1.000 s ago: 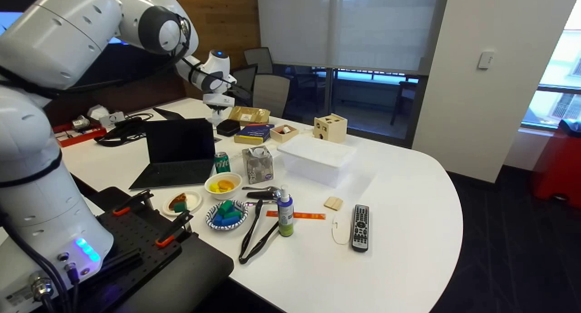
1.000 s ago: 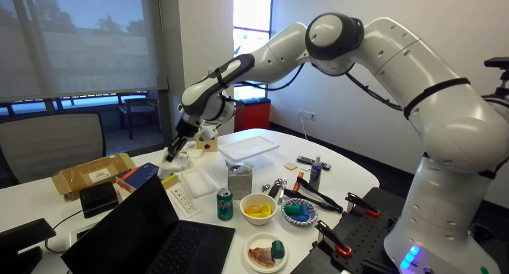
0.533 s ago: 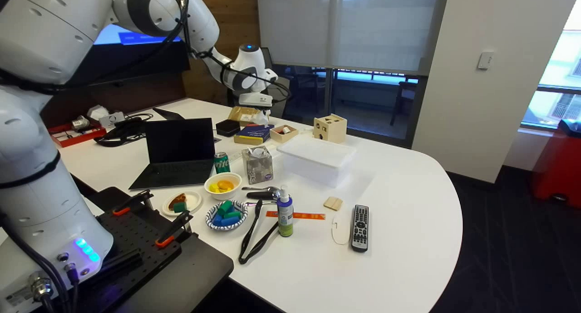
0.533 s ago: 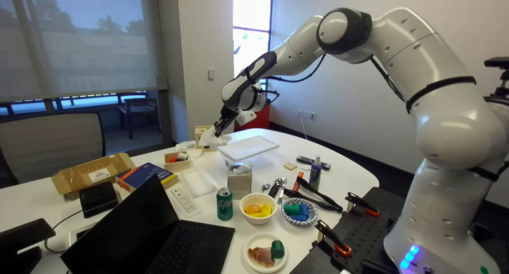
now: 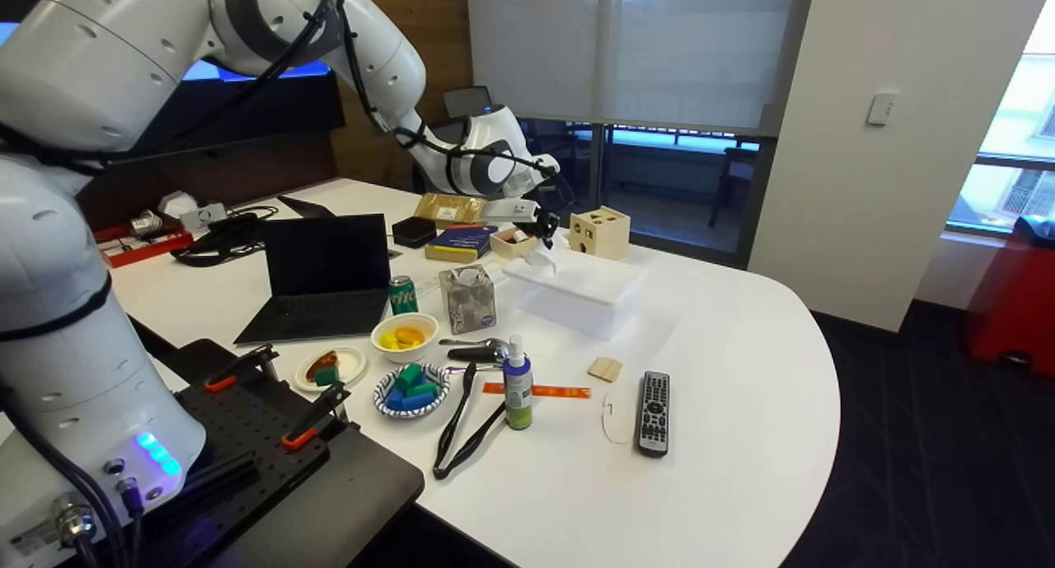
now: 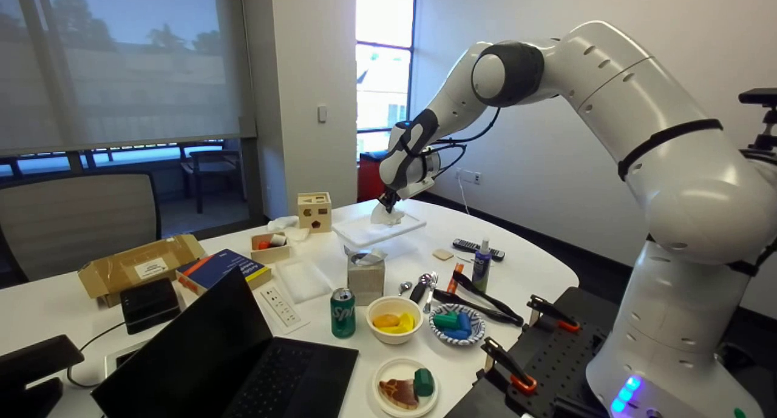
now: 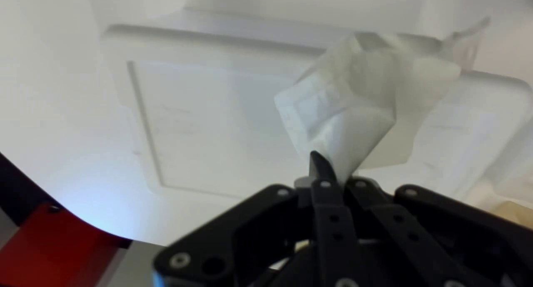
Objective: Open the laptop, pick a paper towel up from the right side of the table, clean the laptop screen, place the paper towel back and switch the laptop on
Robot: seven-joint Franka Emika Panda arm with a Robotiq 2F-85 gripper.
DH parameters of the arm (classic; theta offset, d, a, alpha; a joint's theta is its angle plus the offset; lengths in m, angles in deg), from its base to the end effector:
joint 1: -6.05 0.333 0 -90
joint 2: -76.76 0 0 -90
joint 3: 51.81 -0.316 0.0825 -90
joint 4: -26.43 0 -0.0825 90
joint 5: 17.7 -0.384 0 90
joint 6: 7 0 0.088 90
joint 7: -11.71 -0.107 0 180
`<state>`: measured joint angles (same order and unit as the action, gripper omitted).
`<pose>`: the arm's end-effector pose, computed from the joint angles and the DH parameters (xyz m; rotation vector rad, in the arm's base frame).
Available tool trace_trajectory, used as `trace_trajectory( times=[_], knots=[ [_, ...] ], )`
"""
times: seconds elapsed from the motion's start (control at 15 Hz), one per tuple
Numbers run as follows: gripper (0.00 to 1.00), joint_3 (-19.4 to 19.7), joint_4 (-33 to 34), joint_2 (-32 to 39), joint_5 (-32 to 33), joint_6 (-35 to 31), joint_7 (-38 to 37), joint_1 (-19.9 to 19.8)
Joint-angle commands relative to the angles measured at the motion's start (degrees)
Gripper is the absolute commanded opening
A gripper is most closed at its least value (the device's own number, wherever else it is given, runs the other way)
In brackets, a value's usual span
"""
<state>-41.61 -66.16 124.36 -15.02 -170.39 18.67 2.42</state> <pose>0.7071 -0.1488 0.1860 2.8771 0.0100 0.5579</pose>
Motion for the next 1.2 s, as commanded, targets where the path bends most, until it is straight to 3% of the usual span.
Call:
trace_trajectory(
  times=[0.0,0.2,0.53,0.6,0.67,0.87,1.13],
  knots=[
    [0.0,10.1,1.0,2.3,4.0,5.3,-13.5,7.6],
    [0.0,14.4,1.6,4.2,6.1,13.4,-22.4,11.4],
    [0.0,11.9,6.5,7.7,6.2,32.6,-30.2,10.5],
    [0.27,11.1,8.4,8.8,5.6,36.5,-31.9,9.9],
    [0.28,10.1,10.4,10.0,4.8,40.3,-33.2,9.0],
    [0.5,5.8,14.3,10.7,2.6,46.5,-33.0,6.5],
    [0.79,3.3,13.5,5.9,3.7,48.3,-32.4,7.8]
  ],
)
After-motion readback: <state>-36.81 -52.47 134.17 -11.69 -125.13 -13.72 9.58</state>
